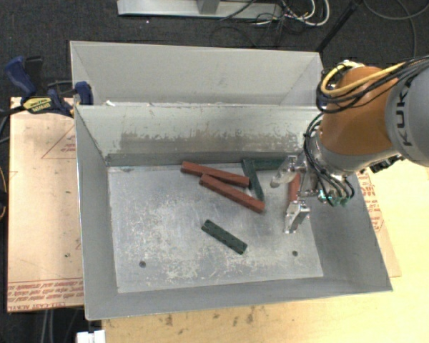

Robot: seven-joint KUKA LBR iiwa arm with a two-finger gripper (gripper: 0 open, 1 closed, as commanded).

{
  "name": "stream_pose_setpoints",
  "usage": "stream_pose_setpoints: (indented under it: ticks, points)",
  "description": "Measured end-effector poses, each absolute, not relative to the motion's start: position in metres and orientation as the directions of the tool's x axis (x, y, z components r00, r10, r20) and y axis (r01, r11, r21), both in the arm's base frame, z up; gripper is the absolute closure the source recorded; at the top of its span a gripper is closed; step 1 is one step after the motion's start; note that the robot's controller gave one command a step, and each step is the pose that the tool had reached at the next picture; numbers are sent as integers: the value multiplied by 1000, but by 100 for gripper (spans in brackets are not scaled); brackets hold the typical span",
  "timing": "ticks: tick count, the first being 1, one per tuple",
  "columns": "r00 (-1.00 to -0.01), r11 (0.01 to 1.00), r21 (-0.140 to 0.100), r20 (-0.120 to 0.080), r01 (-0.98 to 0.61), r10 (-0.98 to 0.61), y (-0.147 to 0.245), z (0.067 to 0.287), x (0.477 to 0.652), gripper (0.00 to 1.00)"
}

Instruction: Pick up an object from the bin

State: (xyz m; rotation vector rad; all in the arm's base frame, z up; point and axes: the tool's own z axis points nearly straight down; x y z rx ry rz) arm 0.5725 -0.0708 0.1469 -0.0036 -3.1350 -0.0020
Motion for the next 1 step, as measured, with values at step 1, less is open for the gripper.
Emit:
stream_pose_setpoints:
  ticks: [1]
  points:
    - [-1000,1000,1,4,2,2,-71,149,573,0]
